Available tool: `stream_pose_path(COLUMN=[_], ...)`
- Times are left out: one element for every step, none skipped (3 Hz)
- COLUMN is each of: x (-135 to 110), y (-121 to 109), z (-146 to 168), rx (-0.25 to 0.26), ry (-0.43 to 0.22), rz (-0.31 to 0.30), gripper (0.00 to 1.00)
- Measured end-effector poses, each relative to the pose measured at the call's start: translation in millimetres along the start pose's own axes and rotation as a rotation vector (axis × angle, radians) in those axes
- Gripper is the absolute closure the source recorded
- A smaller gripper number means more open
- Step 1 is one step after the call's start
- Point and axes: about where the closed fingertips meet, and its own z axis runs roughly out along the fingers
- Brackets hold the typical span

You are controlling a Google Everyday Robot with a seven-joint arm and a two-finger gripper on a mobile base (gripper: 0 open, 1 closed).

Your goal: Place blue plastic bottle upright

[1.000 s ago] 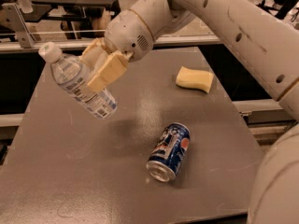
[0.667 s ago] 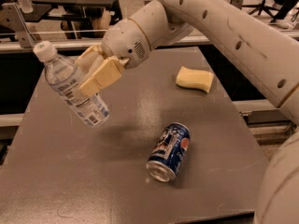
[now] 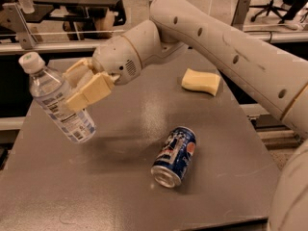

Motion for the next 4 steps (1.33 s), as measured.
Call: stream_pose_path(x=[3.8,8.6,15.9,22.9], y=[-6.4,-10.9,-15.1,-17.7], z=[14.5,25.2,32.7,38.5], rx=[-0.014,-0.028,-0.045,-0.061], ry=[-0.032,-0.070,-0.110,-0.135], rz=[-0.010,-0.024,-0.034,-0.040], gripper=[1.00,1.00,1.00,0.83])
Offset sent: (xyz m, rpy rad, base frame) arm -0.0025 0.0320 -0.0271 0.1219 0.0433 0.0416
